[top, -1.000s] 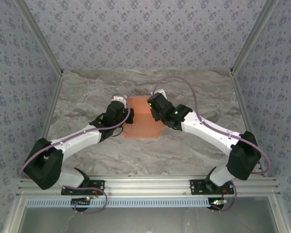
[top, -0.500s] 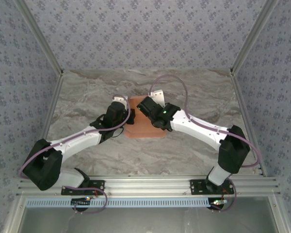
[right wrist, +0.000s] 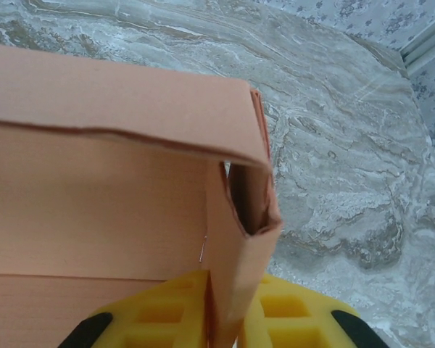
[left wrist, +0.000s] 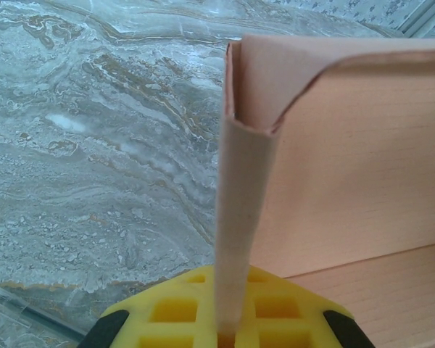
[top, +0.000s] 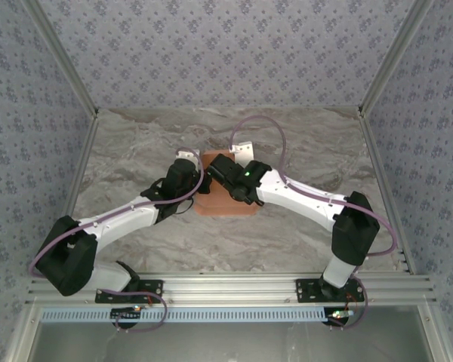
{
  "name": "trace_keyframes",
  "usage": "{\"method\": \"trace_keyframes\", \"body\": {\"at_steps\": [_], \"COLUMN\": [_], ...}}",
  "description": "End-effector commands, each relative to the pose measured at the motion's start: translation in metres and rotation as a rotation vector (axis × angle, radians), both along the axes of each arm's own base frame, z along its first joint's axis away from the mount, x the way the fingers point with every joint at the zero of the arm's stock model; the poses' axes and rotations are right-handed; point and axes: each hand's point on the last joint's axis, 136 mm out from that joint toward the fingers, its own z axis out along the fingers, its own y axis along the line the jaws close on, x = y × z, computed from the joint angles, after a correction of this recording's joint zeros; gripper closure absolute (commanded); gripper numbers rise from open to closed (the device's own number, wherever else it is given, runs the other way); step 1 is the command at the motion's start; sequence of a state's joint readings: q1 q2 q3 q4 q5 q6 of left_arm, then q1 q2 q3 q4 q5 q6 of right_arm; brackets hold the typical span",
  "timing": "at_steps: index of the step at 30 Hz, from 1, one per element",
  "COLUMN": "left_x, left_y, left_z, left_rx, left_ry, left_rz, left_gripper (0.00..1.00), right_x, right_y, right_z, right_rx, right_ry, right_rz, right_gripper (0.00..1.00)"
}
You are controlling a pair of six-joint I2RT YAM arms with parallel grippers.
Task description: Fold the paper box
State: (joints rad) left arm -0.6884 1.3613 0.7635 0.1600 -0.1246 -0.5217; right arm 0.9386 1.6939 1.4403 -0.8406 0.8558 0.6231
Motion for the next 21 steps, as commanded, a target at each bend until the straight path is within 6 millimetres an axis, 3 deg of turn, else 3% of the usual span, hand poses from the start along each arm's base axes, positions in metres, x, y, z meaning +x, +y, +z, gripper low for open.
{"method": "trace_keyframes", "body": {"at_steps": [1,7,15,21], "left_x": [0.002,0.002,0.003,0.003], "left_y": [0.006,0.006,0.006,0.006], "left_z": [0.004,0.002,0.0,0.0], "left_rx": [0.008,0.018,0.027,0.035], "left_ry": [-0.022,-0.02,-0.019,-0.019], "left_rz": [0.021,0.023,0.023,0.02], "left_gripper": [1.0,1.0,1.0,1.0], "right_x": [-0.001,-0.007,-0.014,-0.022], "right_y": [-0.007,0.009,0.019,0.029], "right_z": [0.008,0.016,0.031,0.063], "right_rx": [-0.018,0.101,0.207,0.287], "right_ry": [-0.006,0.011,0.015,-0.005], "right_rz": [0.024,0.097,0.166,0.292], "right_gripper": [0.79,0.66,0.36,0.31]}}
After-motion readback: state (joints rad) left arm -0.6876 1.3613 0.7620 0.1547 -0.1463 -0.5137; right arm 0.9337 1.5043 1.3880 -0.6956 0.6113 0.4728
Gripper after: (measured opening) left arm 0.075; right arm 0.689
